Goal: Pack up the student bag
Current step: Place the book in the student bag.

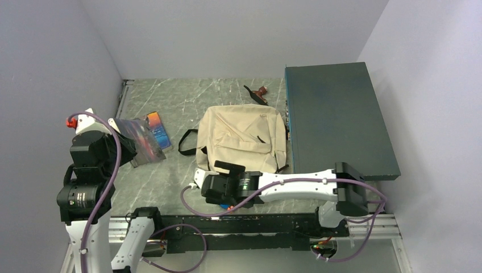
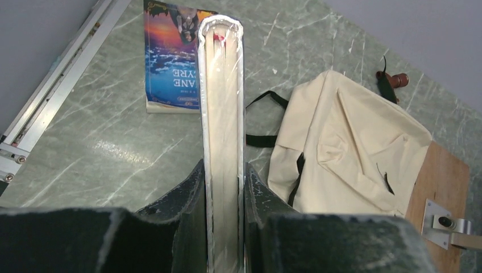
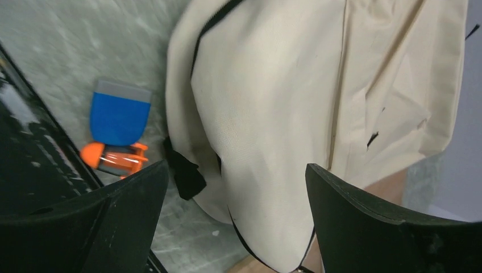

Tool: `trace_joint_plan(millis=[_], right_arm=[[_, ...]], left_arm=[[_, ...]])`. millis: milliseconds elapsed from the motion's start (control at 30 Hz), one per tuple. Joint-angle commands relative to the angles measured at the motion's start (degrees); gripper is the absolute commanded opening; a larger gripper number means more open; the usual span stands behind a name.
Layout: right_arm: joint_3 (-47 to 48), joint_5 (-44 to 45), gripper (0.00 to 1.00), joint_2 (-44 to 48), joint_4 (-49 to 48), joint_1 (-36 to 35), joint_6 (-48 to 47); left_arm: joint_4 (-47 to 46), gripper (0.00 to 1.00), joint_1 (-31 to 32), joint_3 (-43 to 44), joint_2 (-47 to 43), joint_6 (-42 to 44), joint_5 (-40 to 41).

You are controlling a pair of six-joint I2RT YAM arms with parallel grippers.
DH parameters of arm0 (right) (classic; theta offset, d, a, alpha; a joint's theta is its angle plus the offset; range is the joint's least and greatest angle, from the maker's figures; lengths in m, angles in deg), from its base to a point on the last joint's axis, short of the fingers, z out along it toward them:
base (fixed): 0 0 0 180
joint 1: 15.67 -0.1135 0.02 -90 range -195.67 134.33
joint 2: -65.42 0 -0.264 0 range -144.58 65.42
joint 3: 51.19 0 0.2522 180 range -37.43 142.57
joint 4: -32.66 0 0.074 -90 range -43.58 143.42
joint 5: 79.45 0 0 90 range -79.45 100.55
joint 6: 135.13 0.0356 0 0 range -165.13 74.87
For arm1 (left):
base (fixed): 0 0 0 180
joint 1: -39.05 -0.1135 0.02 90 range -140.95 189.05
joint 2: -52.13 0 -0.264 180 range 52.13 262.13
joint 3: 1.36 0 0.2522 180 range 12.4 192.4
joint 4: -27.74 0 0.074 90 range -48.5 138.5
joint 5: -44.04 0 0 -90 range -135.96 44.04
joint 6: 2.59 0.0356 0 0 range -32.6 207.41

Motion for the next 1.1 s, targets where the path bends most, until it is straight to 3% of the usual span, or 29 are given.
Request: trace_joint_plan(millis=[0,100,267,433,600,733,867,1067], right_arm=[[2.11,8.25,0.89,-2.38,3.11,-0.11,1.23],[2.08,11.69,0.88,-5.78,4.20,0.05,1.14],[2.43,13.73,0.74,-8.86,5.23,1.12,1.36],[3.91,13.29,0.31,-5.57,3.71,3.83,2.35],[5.87,7.79,0.00,0.90,-1.22,7.86,2.36],[9.26,3.72,0.00,3.88,-4.58,11.56,4.47],[14.06,4.99,0.00,3.58,-6.80,14.77,8.84],[20.10,-2.37,0.00,2.52,-10.13,21.71,17.63]], left_arm=[[-6.62,0.00,0.00,-0.09,-1.76,1.11,-0.68],[-6.73,0.00,-0.02,-2.12,-2.37,0.98,-1.87],[-7.17,0.00,-0.01,-4.04,-2.28,1.01,-3.63],[-7.36,0.00,0.04,-4.55,-2.03,1.27,-4.68],[-8.56,0.00,0.04,-5.84,-1.94,0.38,-7.65],[-9.54,0.00,0.00,-6.71,-0.39,0.58,-11.92],[-9.91,0.00,0.02,-6.37,0.67,-1.84,-16.81],[-18.57,0.00,-0.02,-14.13,-4.17,-15.17,-29.20]])
